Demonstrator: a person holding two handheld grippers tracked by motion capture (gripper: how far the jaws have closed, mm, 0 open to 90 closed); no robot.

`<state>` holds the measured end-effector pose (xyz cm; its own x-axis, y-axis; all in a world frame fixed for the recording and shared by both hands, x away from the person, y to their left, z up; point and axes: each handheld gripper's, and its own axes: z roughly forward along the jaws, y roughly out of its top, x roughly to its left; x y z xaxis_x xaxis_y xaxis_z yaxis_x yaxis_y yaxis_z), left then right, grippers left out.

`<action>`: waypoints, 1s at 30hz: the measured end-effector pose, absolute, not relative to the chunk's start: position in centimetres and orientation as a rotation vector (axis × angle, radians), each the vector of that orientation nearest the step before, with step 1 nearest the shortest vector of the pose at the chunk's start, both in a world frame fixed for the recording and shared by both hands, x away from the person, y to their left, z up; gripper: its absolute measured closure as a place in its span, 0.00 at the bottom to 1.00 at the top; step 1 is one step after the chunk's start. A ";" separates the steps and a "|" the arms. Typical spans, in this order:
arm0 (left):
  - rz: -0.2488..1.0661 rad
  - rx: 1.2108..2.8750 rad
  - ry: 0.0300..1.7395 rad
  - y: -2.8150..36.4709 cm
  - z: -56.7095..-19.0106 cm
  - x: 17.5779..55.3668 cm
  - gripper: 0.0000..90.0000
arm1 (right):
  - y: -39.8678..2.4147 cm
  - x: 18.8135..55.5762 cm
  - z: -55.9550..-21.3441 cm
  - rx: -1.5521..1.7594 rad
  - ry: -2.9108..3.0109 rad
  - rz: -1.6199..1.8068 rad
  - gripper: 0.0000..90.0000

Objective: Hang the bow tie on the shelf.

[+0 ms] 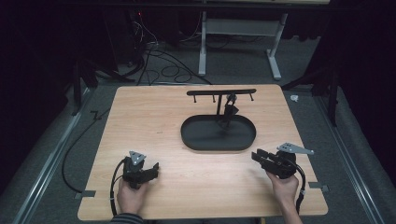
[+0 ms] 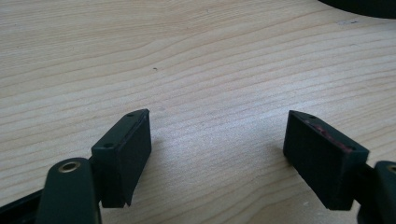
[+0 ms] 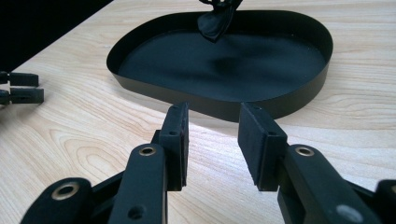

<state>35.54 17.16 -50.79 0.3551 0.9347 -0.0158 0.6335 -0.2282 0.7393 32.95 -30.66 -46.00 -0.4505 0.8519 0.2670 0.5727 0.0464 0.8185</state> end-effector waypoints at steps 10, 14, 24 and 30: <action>0.583 1.959 1.361 17.2 -50.8 35.5 0.26 | -30.0 33.6 -46.3 1.435 2.068 1.331 0.73; 0.583 1.959 1.361 17.2 -50.8 35.5 0.26 | -29.8 33.8 -46.6 1.439 2.077 1.317 0.73; 0.583 1.958 1.361 17.2 -50.8 35.5 0.26 | -28.9 34.3 -47.3 1.439 2.112 1.278 0.72; 0.583 1.959 1.361 17.2 -50.8 35.5 0.26 | -28.4 34.5 -47.7 1.436 2.133 1.238 0.72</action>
<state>35.54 17.16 -50.79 0.3554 0.9346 -0.0154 0.6336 -0.2288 0.7390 34.47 -28.39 -47.75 -0.4631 0.8598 0.2150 0.6134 0.1358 0.7780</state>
